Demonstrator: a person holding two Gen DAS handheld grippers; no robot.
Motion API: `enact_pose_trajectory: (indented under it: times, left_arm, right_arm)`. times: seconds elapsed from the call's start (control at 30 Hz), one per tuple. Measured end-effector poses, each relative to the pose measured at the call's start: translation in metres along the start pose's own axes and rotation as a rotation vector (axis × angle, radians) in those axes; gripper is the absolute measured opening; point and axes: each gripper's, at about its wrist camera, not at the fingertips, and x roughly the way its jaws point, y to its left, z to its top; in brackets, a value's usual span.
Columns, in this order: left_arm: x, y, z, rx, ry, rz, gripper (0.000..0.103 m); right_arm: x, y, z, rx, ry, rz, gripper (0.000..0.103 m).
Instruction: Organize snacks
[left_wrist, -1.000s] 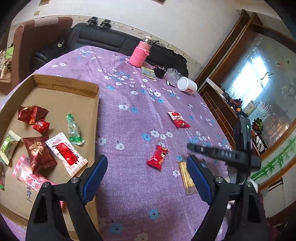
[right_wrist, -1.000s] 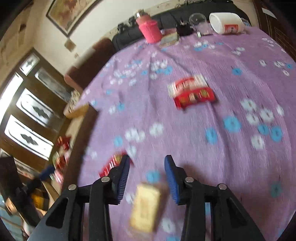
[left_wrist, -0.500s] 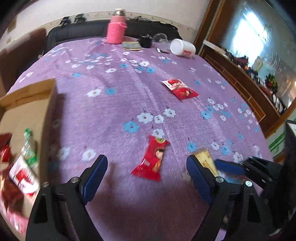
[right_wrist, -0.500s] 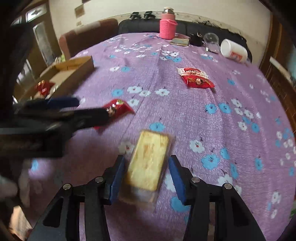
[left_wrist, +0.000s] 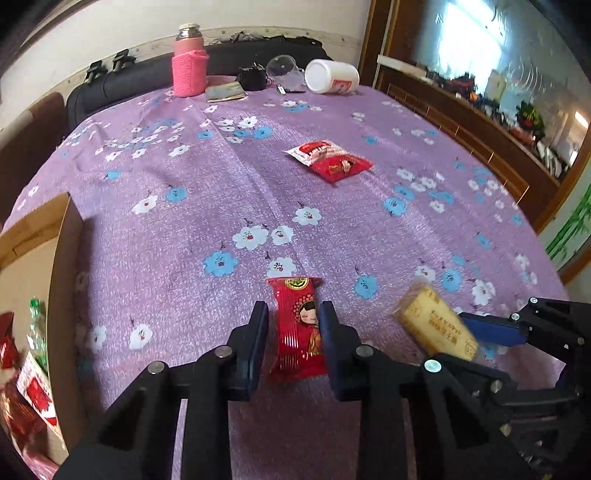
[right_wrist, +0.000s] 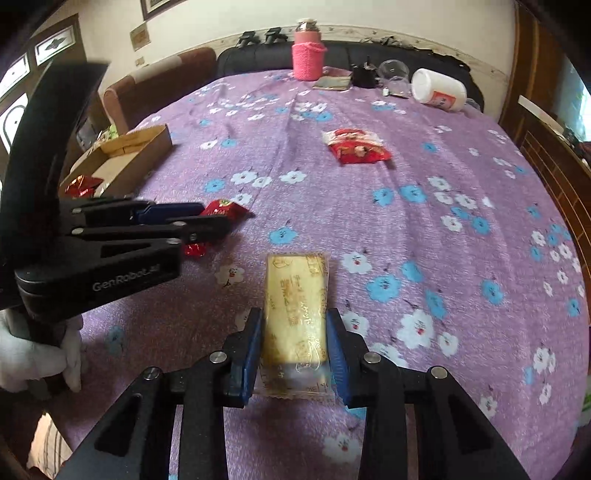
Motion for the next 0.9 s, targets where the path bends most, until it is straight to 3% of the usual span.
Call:
enact_pose_trajectory:
  times: [0.23, 0.37, 0.6, 0.63, 0.7, 0.77, 0.83, 0.9]
  left_arm:
    - [-0.047, 0.021, -0.013, -0.123, -0.096, -0.065, 0.023]
    - [-0.090, 0.041, -0.030, -0.194, -0.180, -0.063, 0.023]
    - [-0.126, 0.079, -0.054, -0.315, -0.249, -0.073, 0.024]
    - [-0.126, 0.081, -0.055, -0.320, -0.248, -0.079, 0.027]
    - [-0.121, 0.079, -0.053, -0.313, -0.237, -0.100, 0.053]
    - [-0.113, 0.070, -0.050, -0.285, -0.217, -0.112, 0.065]
    - [-0.097, 0.054, -0.042, -0.233, -0.177, -0.115, 0.067]
    - [-0.081, 0.041, -0.035, -0.191, -0.140, -0.096, 0.077]
  right_arm:
    - [-0.032, 0.005, -0.001, 0.008, -0.056, 0.002, 0.036]
    - [-0.048, 0.014, 0.002, 0.006, -0.105, 0.035, 0.036]
    - [-0.040, 0.039, 0.009, -0.017, -0.087, 0.080, 0.036]
    - [-0.039, 0.040, 0.010, -0.015, -0.089, 0.080, 0.036]
    - [-0.039, 0.040, 0.012, -0.008, -0.094, 0.077, 0.036]
    - [-0.039, 0.038, 0.013, -0.001, -0.096, 0.071, 0.036]
    - [-0.037, 0.032, 0.011, 0.012, -0.090, 0.067, 0.036]
    - [-0.035, 0.024, 0.009, 0.026, -0.083, 0.060, 0.036]
